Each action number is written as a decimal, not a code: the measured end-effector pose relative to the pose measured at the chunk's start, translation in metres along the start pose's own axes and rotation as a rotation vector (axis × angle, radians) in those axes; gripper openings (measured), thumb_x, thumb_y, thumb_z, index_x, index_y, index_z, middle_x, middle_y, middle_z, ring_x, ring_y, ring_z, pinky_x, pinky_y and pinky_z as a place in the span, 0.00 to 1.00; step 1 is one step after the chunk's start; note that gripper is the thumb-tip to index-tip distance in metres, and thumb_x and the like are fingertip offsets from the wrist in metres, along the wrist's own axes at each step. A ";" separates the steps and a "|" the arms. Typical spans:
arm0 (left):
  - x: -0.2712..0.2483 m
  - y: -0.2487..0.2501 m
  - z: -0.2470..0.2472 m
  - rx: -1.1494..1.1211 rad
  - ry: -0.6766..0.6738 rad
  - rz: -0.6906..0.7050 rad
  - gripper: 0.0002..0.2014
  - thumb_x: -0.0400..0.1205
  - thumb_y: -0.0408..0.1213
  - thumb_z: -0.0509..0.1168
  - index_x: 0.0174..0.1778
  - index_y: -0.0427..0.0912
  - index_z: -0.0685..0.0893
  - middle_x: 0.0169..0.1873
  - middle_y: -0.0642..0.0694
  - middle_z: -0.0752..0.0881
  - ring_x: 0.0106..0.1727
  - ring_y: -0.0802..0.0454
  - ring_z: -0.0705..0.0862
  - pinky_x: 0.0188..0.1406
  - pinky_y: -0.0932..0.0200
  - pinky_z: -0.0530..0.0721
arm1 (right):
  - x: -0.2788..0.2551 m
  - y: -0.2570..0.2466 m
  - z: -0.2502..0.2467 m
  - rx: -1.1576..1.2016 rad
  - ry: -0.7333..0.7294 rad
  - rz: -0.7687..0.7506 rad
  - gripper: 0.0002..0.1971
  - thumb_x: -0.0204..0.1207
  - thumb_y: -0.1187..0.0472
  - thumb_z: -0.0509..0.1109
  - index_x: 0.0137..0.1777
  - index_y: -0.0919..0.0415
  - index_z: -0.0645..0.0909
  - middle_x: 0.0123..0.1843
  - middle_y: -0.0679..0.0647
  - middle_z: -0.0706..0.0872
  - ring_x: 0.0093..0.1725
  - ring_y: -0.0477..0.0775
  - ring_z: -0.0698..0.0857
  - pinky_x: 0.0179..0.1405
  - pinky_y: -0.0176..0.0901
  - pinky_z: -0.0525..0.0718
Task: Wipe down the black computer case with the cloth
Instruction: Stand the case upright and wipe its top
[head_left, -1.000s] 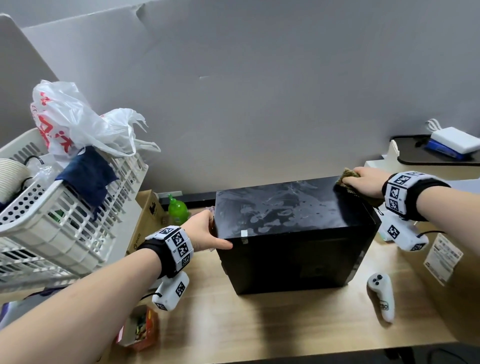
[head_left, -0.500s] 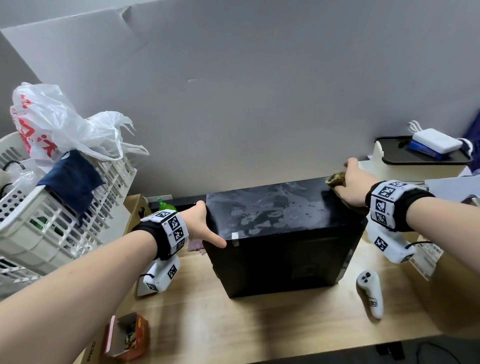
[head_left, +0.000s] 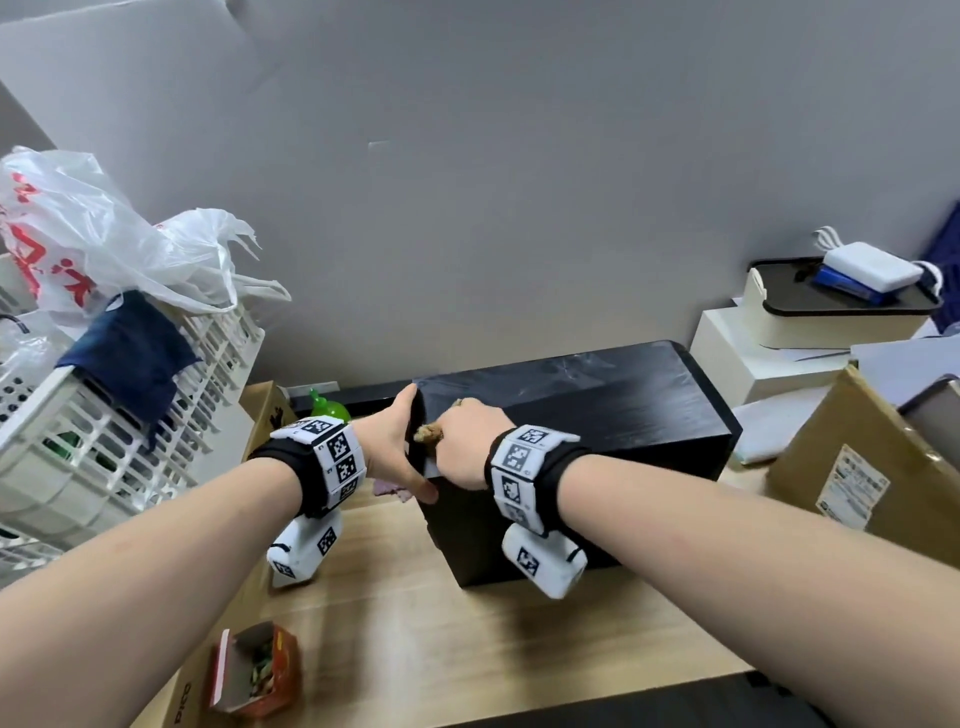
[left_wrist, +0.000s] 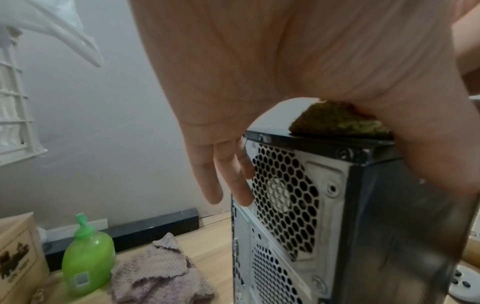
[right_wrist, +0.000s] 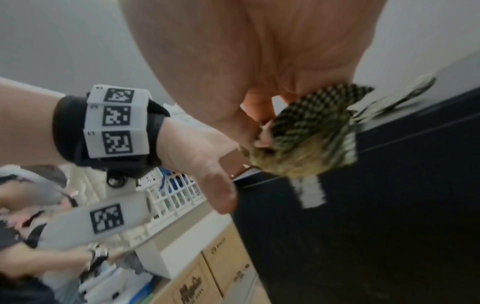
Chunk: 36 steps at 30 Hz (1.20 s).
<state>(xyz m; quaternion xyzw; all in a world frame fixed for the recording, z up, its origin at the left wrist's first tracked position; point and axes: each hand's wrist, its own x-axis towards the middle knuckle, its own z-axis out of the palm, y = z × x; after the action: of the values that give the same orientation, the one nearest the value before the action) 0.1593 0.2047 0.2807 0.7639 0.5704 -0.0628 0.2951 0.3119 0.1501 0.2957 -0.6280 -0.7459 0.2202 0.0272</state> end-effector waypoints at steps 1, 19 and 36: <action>0.001 -0.001 -0.002 0.022 -0.004 0.004 0.84 0.38 0.66 0.85 0.83 0.58 0.35 0.74 0.52 0.75 0.69 0.50 0.80 0.70 0.48 0.81 | 0.001 0.009 -0.003 0.004 0.012 0.003 0.18 0.70 0.53 0.65 0.59 0.49 0.85 0.62 0.56 0.83 0.57 0.61 0.86 0.58 0.51 0.86; -0.003 0.000 -0.019 0.064 -0.063 -0.022 0.69 0.36 0.73 0.80 0.72 0.47 0.65 0.61 0.53 0.81 0.61 0.53 0.81 0.66 0.48 0.83 | 0.022 0.057 -0.055 0.085 0.024 0.289 0.19 0.59 0.61 0.66 0.52 0.58 0.86 0.50 0.60 0.89 0.51 0.61 0.89 0.48 0.44 0.85; -0.001 0.000 -0.020 0.056 -0.106 -0.047 0.60 0.45 0.70 0.81 0.71 0.46 0.68 0.42 0.52 0.84 0.74 0.51 0.75 0.76 0.44 0.74 | 0.037 0.099 -0.086 0.063 0.043 0.463 0.09 0.72 0.67 0.66 0.31 0.60 0.77 0.32 0.53 0.84 0.32 0.58 0.76 0.33 0.40 0.79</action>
<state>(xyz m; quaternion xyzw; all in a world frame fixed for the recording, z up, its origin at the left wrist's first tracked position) 0.1542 0.2147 0.2975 0.7540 0.5697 -0.1260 0.3018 0.4230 0.2221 0.3288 -0.7859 -0.5738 0.2303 0.0115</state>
